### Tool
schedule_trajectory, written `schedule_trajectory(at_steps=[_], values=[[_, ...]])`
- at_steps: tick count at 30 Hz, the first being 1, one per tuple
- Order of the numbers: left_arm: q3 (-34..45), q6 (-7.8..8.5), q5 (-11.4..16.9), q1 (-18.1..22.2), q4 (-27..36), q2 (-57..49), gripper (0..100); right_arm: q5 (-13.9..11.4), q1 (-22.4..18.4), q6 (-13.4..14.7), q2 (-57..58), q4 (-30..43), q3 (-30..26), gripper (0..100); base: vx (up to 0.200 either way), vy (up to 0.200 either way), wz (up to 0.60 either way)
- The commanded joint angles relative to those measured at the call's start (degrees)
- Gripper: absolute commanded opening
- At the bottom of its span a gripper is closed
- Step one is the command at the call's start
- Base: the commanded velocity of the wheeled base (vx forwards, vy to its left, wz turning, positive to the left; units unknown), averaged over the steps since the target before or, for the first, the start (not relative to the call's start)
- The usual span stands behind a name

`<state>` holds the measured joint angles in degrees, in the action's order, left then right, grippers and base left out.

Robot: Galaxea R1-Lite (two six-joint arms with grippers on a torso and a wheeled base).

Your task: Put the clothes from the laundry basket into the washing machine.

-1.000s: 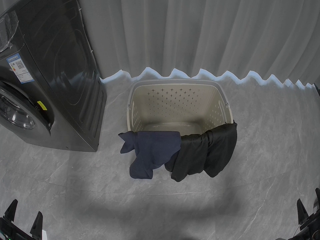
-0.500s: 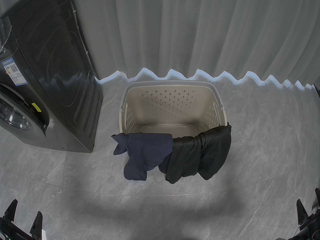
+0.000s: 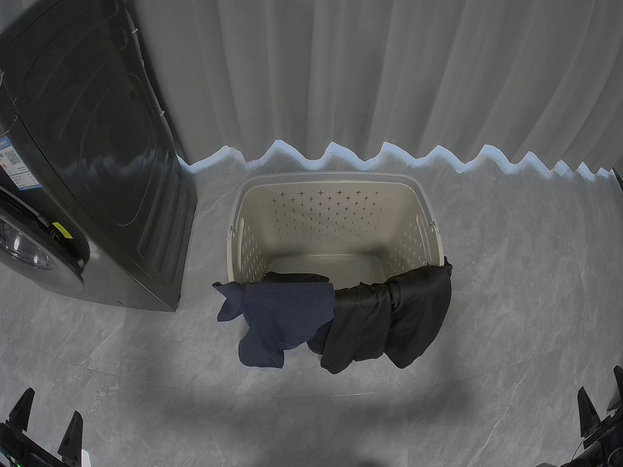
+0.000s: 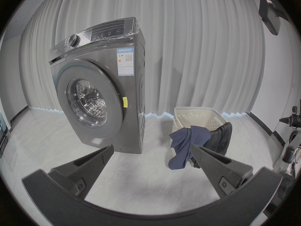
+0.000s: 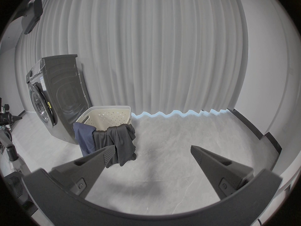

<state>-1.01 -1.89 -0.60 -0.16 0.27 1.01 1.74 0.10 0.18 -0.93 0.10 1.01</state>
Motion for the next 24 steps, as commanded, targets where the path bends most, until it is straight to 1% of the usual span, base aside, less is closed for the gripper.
schedule_trajectory(at_steps=[1,7,13,19,24], values=[[1.01,-0.13,-0.02,-0.02,0.00,-0.92,100,0.01,-0.01,-0.01,0.93,-0.01,-0.92,100,0.200,0.000,0.00],[1.01,-0.22,-0.19,-0.02,0.00,-0.92,100,0.01,-0.01,-0.01,0.93,-0.01,-0.92,100,0.000,0.000,0.00],[0.92,-0.31,-0.28,-0.02,-0.09,-0.92,100,0.01,-0.01,-0.01,0.93,-0.01,-0.92,100,0.000,-0.200,0.00],[0.92,-0.22,-0.19,-0.02,-0.09,-0.92,100,0.01,-0.01,-0.01,0.93,-0.01,-0.92,100,0.000,0.000,0.00],[1.01,-0.22,-0.19,-0.02,0.00,-0.92,100,-0.07,-0.01,-0.01,0.93,-0.01,-0.92,100,0.200,0.000,0.00]])
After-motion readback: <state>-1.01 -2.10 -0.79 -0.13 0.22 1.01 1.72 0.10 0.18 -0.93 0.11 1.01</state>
